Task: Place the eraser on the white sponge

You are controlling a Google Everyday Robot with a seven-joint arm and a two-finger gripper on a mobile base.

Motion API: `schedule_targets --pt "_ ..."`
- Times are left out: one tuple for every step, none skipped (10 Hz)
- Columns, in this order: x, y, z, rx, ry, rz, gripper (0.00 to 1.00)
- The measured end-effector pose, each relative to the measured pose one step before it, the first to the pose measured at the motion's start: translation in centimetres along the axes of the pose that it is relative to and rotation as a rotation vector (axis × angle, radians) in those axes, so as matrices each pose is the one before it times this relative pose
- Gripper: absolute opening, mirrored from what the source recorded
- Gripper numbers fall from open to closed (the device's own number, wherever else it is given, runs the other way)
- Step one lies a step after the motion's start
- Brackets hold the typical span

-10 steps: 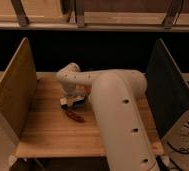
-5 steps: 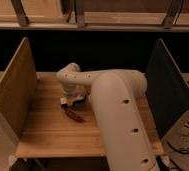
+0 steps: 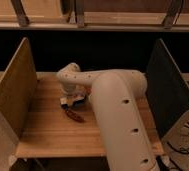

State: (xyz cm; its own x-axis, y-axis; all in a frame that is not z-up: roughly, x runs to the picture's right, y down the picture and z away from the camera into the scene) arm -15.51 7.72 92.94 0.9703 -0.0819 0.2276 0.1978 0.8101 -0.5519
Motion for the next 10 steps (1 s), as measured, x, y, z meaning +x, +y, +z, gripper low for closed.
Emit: schedule_targets --pt "-0.001 0.002 0.002 -0.00004 -0.00002 0.00000 0.25" --pt "0.001 -0.001 -0.003 0.00000 0.00003 0.00008 0.36" --pt "0.001 0.004 0.004 -0.00009 0.00006 -0.00002 0.46" --pt "-0.002 -0.001 -0.001 0.00003 -0.00009 0.00007 0.54" --pt "0.004 0.000 0.002 -0.00003 0.00005 0.00003 0.66" --pt "-0.004 0.000 -0.001 0.00000 0.00001 -0.00004 0.75" --pt "0.001 0.004 0.003 -0.00009 0.00001 0.00002 0.79" --pt "-0.005 -0.004 -0.003 0.00009 -0.00007 -0.00001 0.80" --pt "0.001 0.000 0.002 -0.00001 0.00002 0.00002 0.80" --pt "-0.002 -0.002 -0.002 0.00006 -0.00003 0.00002 0.80"
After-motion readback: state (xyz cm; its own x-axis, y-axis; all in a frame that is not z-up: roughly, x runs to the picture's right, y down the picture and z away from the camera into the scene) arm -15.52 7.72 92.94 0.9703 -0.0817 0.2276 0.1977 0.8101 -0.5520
